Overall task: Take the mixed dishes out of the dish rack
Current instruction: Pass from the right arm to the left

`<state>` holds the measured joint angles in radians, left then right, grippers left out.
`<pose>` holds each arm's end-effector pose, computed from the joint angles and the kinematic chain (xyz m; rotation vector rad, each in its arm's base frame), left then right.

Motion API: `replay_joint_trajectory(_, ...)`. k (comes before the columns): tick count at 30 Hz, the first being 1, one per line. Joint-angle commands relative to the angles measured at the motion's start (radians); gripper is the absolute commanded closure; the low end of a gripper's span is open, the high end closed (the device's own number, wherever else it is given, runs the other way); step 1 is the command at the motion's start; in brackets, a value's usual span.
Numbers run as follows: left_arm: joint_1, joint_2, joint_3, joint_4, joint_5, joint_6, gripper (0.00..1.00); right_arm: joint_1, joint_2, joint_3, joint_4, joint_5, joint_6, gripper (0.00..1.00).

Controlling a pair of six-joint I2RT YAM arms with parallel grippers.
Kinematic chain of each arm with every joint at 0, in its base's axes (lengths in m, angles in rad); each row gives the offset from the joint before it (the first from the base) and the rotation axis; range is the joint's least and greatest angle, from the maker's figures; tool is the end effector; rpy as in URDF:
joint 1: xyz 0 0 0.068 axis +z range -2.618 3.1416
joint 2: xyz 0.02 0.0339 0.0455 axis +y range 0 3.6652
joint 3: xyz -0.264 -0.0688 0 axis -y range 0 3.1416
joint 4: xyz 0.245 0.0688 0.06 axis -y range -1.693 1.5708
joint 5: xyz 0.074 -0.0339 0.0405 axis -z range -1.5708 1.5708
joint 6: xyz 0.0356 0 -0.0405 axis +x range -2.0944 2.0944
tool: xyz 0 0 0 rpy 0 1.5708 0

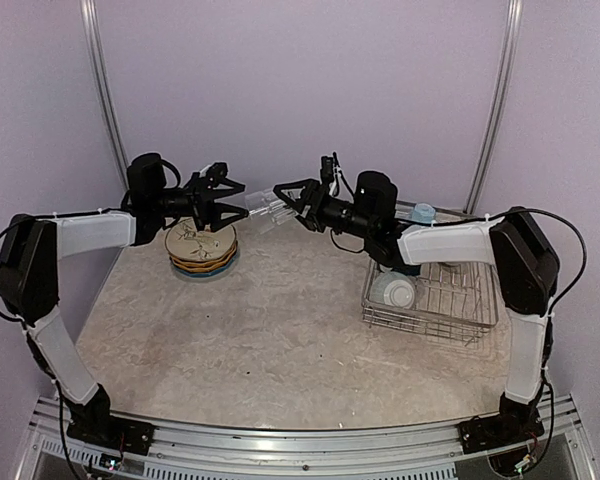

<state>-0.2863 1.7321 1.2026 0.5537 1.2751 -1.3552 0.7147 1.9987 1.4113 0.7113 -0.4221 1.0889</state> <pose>0.3631 -0.1424 0.3041 0.2401 2.0840 -2.0964 0.3472 0.3206 0.2810 -0.0879 1.7266 1.7155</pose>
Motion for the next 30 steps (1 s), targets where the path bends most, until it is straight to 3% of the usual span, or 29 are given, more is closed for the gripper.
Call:
replay_joint_trajectory(1,0.011,0.046,-0.018,0.125,0.024,-0.098,0.39,0.023,0.033,0.051,0.054,-0.022,-0.017,1.00)
replay_joint_trajectory(8,0.024,0.065,-0.026,0.185,0.023,-0.147,0.51,0.038,0.095,0.082,0.076,-0.031,0.003,1.00)
replay_joint_trajectory(26,0.031,0.074,-0.027,0.172,0.023,-0.143,0.95,0.041,0.097,0.076,0.067,-0.032,-0.014,1.00)
replay_joint_trajectory(30,0.032,0.067,-0.027,0.172,0.016,-0.131,1.00,0.039,0.095,0.079,0.053,-0.038,-0.019,0.89)
